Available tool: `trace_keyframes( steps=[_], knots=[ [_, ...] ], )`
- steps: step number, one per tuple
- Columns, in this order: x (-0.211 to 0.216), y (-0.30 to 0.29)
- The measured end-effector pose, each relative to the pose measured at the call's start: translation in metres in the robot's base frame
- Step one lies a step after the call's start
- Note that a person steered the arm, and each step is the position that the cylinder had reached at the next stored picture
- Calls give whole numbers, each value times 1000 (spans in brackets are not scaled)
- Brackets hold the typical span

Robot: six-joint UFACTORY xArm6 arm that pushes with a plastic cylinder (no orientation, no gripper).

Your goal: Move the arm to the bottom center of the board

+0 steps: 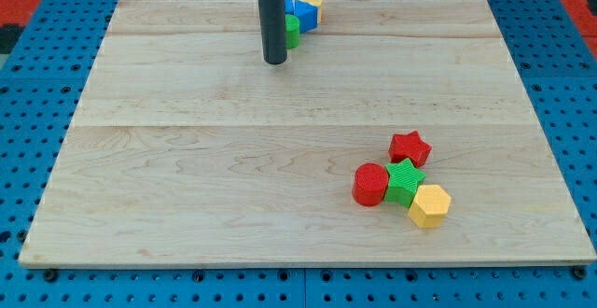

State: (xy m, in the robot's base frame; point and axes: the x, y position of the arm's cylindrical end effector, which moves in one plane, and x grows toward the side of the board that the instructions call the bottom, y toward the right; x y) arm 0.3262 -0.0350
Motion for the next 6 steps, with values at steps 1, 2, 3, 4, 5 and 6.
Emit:
trace_keyframes(
  steps=[1, 2, 3, 4, 5, 6],
  knots=[
    [0, 0],
    [2, 5],
    [8, 5],
    [72, 6],
    [186, 20],
    [262, 37]
  ],
)
